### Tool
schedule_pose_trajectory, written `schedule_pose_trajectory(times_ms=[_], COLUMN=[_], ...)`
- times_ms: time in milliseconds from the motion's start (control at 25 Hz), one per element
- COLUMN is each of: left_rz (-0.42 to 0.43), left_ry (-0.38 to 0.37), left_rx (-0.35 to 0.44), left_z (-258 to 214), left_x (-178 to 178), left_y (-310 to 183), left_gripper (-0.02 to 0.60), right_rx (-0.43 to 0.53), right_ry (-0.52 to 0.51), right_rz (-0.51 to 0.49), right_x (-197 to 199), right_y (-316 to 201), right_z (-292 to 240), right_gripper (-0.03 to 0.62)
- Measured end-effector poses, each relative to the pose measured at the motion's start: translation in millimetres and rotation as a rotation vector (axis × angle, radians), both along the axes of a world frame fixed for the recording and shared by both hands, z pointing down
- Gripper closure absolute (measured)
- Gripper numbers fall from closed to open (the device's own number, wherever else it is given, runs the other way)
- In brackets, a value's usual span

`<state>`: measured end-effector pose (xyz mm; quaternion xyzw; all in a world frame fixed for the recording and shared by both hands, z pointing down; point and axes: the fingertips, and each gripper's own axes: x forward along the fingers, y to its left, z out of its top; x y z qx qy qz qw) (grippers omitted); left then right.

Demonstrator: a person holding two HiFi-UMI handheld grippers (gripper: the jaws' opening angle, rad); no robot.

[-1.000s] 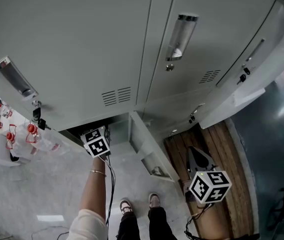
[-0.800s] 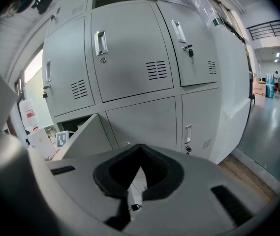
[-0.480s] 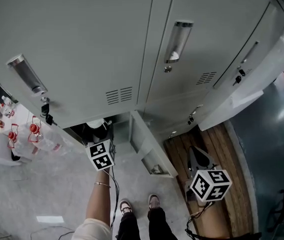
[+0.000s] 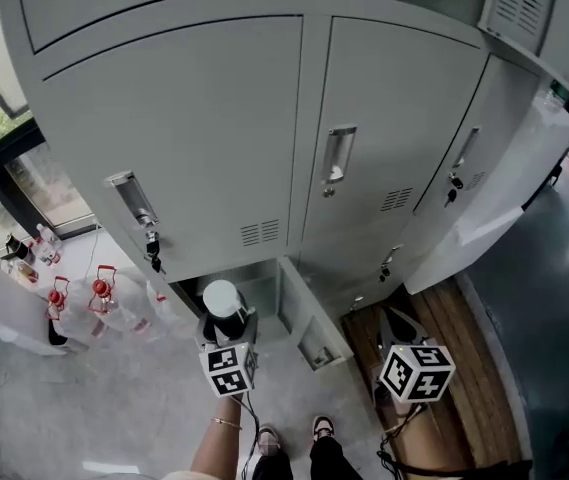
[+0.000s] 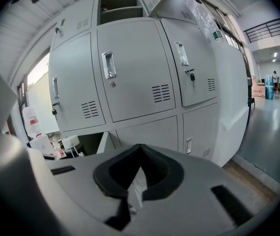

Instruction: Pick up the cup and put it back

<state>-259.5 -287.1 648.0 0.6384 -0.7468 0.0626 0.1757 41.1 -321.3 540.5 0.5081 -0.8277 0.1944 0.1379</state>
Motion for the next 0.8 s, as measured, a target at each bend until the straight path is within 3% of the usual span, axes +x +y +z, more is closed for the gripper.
schedule_pose_trajectory(times_ms=[480,800], left_rz=[0.154,0.171], left_ry=[-0.017,-0.009], left_rx=[0.074,0.125], left_z=[-117,-195], left_x=[52,64], left_y=[36,42], left_gripper=[0.196,0.196], right_rx=[0.06,0.143], right_ry=[-0.033,-0.014], right_rz=[-0.038,-0.076], right_x=[-16,-21], right_y=[7,9], right_z=[-49,-91], right_gripper=[0.603,0.603])
